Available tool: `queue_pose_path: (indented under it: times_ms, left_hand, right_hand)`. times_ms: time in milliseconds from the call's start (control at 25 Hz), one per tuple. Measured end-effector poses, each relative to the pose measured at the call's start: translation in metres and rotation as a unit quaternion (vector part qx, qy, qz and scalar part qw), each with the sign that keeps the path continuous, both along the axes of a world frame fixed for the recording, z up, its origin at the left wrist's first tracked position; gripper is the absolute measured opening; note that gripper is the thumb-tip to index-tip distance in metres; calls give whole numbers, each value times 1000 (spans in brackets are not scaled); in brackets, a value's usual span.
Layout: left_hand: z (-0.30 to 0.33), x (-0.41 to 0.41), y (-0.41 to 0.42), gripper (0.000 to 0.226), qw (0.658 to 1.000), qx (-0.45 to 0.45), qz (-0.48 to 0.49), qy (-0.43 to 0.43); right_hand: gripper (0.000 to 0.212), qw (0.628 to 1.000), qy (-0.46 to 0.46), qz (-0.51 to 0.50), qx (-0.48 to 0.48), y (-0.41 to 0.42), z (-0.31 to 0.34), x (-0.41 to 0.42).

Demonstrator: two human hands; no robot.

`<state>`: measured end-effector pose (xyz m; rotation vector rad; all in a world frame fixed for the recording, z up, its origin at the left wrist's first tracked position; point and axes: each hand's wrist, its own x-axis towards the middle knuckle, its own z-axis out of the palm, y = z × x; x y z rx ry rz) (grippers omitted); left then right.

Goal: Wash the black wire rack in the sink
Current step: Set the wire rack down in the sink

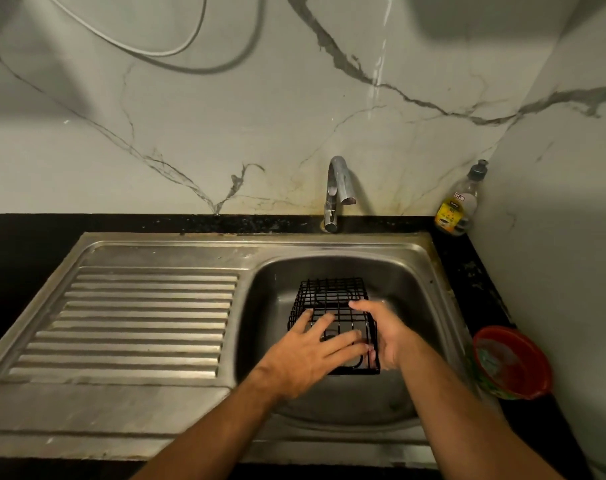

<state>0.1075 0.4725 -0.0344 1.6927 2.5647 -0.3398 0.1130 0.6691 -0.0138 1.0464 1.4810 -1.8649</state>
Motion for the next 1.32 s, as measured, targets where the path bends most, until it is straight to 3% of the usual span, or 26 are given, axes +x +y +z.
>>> queue_pose_path:
  times_ms: [80, 160, 200, 280, 320, 360, 400, 520, 680, 800, 1040, 1160, 1320]
  left_hand:
    - [-2, -4, -15, 110, 996, 81, 20, -36]
    - [0, -10, -25, 109, 952, 190, 181, -155]
    - [3, -13, -29, 107, 886, 248, 293, -259]
    - [0, -19, -32, 98, 671, 365, 464, -448]
    - [-1, -23, -33, 91, 589, 393, 503, -496]
    - [-2, -24, -34, 83, 544, 407, 515, -523]
    - [-3, -24, -34, 77, 524, 420, 509, -539]
    - [-3, -16, -32, 67, 496, 448, 486, -563]
    - [-9, -12, -43, 98, 508, 443, 453, -584]
    - [-8, -1, -48, 105, 511, 435, 458, -584]
    - [15, 6, -48, 76, 490, 477, 494, -537]
    - [21, 12, -59, 83, 486, 490, 514, -510]
    - [33, 15, -93, 76, 486, 517, 530, -465]
  right_hand:
    - [39, 1000, 18, -8, -11, -4, -1, 12]
    - [37, 999, 43, -7, 4, -10, -4, 22]
    - [38, 998, 54, -13, 19, -11, -8, 23]
    - [42, 997, 74, -19, 23, -17, -11, 26]
    - [44, 996, 86, -25, 16, -21, -9, 29]
    - [46, 995, 94, -30, 9, -23, -11, 31]
    - [45, 994, 103, -30, 12, -26, -9, 33]
    - [47, 990, 138, -16, 32, -39, -9, 41]
    - [62, 961, 245, -52, 117, -61, 1, 50]
    - [72, 956, 255, -37, 141, -63, 2, 49]
    - [78, 953, 265, -3, 145, -61, 11, 45]
    - [75, 951, 259, 18, 169, -75, 35, 44]
    - [76, 943, 293, 27, 156, -112, 44, 34]
